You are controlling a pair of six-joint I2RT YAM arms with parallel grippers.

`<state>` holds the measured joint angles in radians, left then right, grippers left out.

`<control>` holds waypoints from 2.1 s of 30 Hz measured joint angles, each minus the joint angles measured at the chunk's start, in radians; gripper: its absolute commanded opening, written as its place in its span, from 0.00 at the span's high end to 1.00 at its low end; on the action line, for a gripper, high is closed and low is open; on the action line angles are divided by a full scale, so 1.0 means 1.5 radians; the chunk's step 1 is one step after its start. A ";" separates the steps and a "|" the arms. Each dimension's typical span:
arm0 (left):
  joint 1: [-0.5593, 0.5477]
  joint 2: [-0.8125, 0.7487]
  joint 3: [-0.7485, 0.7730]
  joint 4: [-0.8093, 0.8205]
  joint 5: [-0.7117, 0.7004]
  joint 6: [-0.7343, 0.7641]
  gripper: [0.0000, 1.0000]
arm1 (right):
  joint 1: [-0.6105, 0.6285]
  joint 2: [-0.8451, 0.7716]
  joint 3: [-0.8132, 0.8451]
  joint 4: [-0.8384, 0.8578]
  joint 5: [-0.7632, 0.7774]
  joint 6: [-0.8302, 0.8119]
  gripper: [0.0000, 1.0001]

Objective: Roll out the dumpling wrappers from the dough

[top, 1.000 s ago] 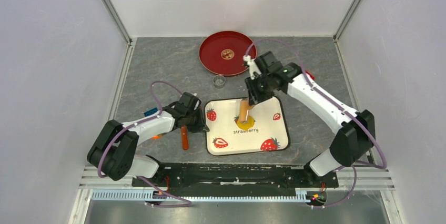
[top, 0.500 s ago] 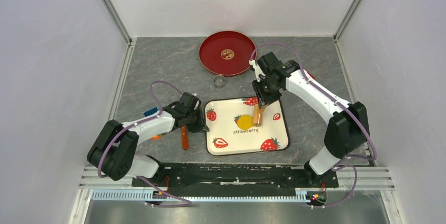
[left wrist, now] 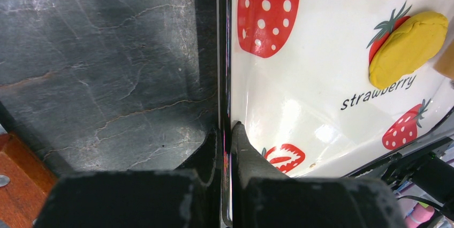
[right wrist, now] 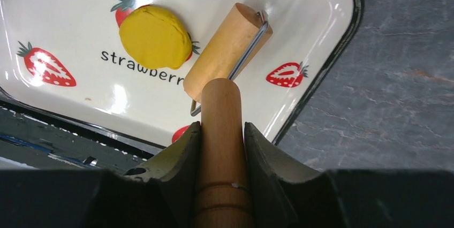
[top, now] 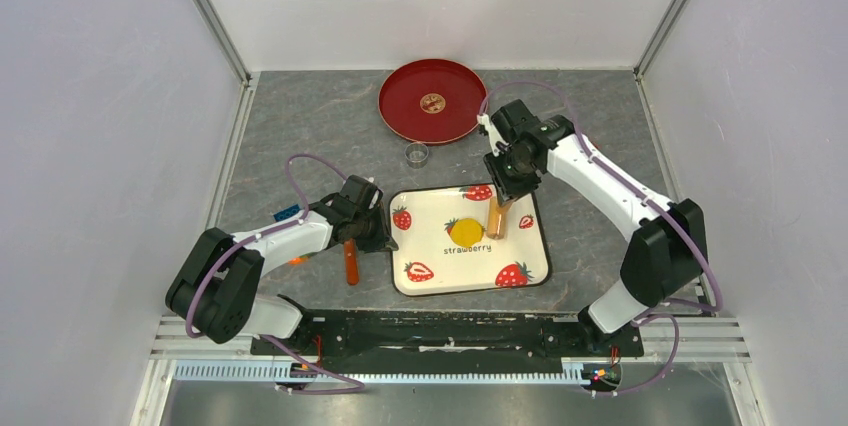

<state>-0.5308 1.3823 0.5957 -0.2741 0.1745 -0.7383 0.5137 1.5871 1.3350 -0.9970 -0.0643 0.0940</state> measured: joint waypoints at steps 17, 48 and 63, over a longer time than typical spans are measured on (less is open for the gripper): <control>0.000 0.000 0.000 0.000 0.000 0.000 0.98 | 0.095 0.106 0.144 -0.049 0.017 -0.007 1.00; 0.000 0.000 0.000 0.000 0.000 -0.001 0.98 | 0.010 -0.029 -0.071 0.098 -0.039 0.021 1.00; 0.000 0.000 0.000 0.000 -0.001 -0.001 0.98 | -0.030 -0.072 -0.137 0.144 -0.074 0.035 1.00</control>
<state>-0.5308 1.3823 0.5957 -0.2741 0.1738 -0.7399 0.4694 1.4788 1.1294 -0.7803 -0.1753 0.1467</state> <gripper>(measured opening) 0.054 0.344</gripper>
